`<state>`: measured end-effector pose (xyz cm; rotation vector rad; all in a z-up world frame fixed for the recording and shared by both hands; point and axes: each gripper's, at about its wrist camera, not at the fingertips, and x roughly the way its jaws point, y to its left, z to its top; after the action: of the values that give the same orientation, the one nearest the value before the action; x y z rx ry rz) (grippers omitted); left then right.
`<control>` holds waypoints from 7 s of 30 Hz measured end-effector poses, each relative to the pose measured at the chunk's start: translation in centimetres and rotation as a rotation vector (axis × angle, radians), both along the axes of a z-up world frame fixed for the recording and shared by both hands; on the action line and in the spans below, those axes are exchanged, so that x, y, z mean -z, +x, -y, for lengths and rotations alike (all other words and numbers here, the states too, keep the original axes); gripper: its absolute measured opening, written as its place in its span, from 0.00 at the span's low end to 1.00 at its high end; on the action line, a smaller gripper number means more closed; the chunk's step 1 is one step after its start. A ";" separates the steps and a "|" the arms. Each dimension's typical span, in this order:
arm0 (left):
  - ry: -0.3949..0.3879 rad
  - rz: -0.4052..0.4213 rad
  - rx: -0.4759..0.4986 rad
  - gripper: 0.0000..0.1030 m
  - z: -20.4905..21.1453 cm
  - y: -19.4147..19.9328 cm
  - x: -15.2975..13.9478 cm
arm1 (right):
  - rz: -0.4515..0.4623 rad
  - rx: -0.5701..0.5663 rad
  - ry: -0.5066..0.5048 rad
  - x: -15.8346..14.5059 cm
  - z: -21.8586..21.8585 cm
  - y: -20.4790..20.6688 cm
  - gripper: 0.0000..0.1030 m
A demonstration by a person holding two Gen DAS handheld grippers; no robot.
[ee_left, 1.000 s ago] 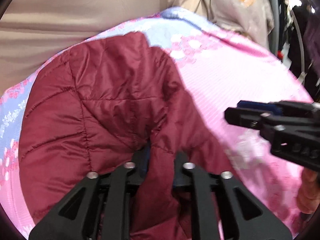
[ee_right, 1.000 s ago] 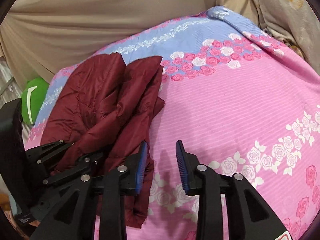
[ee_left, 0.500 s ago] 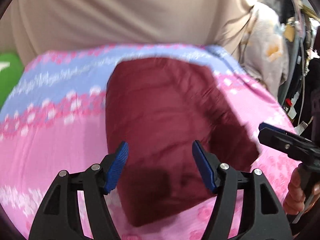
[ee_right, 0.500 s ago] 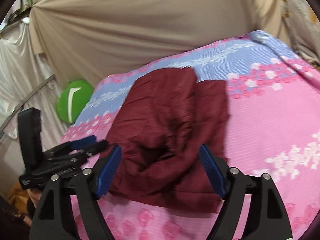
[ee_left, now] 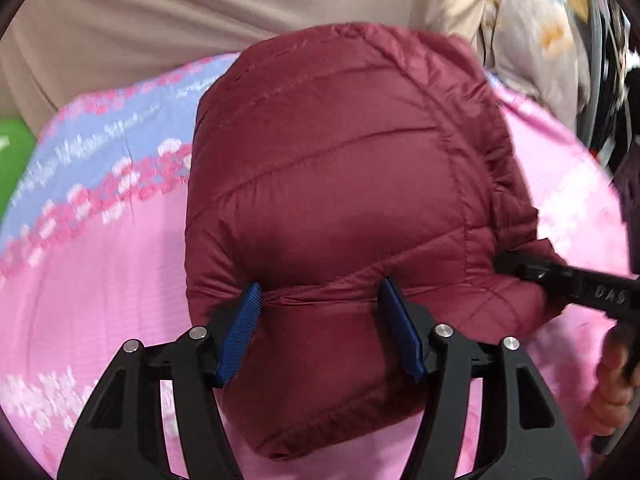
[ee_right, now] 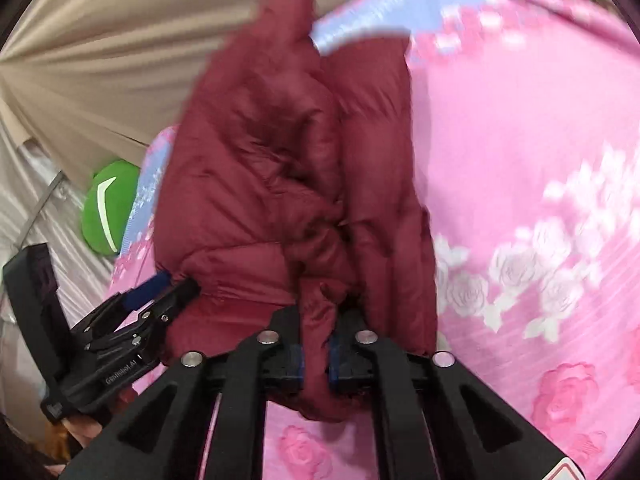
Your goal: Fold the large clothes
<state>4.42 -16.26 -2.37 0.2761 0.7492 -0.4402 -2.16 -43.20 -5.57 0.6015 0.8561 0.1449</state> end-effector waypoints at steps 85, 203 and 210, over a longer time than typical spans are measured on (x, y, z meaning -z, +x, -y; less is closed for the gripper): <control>-0.049 0.057 0.039 0.83 4.5 1.1 -4.5 | -0.010 -0.027 -0.208 -4.7 4.4 14.4 0.13; -0.047 -0.053 -0.081 0.95 -0.3 2.6 -2.0 | -0.030 0.090 -0.349 -3.6 -2.1 3.8 0.22; -0.103 -0.011 -0.068 0.95 -2.1 1.7 -4.4 | 0.071 0.137 -0.277 -5.9 -0.5 0.9 0.07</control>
<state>6.15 -14.13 2.02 0.1511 0.7421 -0.4151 -1.21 -42.69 0.32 0.3910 0.7477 -0.0760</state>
